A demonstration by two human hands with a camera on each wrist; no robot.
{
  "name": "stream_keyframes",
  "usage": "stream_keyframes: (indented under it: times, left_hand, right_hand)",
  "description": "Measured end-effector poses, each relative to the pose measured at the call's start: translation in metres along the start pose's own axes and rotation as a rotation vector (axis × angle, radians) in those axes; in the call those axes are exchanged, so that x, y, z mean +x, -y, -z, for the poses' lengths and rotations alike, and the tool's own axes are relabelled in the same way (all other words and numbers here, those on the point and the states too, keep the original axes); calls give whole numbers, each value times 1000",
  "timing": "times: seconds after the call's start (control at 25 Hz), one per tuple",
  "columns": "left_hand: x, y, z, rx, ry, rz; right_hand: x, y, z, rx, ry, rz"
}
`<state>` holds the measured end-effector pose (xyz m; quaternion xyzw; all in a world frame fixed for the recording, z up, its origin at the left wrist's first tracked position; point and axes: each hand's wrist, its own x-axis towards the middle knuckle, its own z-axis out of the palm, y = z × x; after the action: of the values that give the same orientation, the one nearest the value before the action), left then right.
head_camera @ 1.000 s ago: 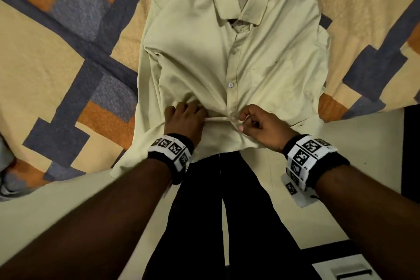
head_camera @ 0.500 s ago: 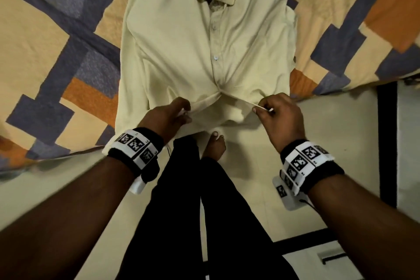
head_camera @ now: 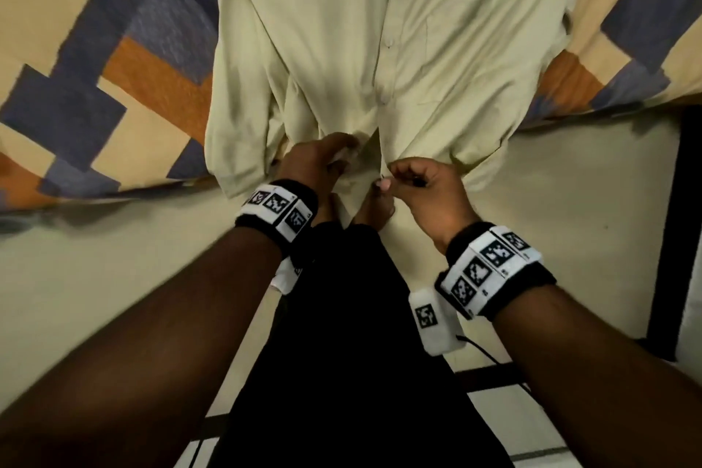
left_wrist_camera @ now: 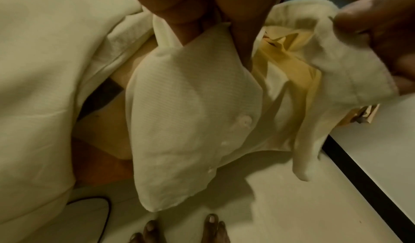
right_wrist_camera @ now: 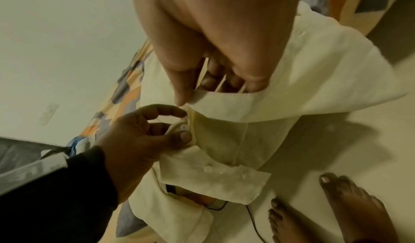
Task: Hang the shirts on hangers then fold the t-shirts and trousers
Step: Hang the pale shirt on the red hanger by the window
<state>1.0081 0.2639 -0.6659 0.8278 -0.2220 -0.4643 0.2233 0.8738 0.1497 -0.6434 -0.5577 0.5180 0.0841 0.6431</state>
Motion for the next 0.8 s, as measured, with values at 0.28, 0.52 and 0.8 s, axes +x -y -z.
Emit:
stream_keyframes:
  times: [0.28, 0.52, 0.8]
  left_hand:
    - [9, 10, 8, 4, -24, 23]
    - [-2, 8, -6, -259, -86, 2]
    - [-11, 11, -21, -470, -135, 109]
  right_hand:
    - [11, -1, -24, 80, -105, -28]
    - [18, -4, -38, 83, -96, -39]
    - [15, -10, -29, 63, -37, -14]
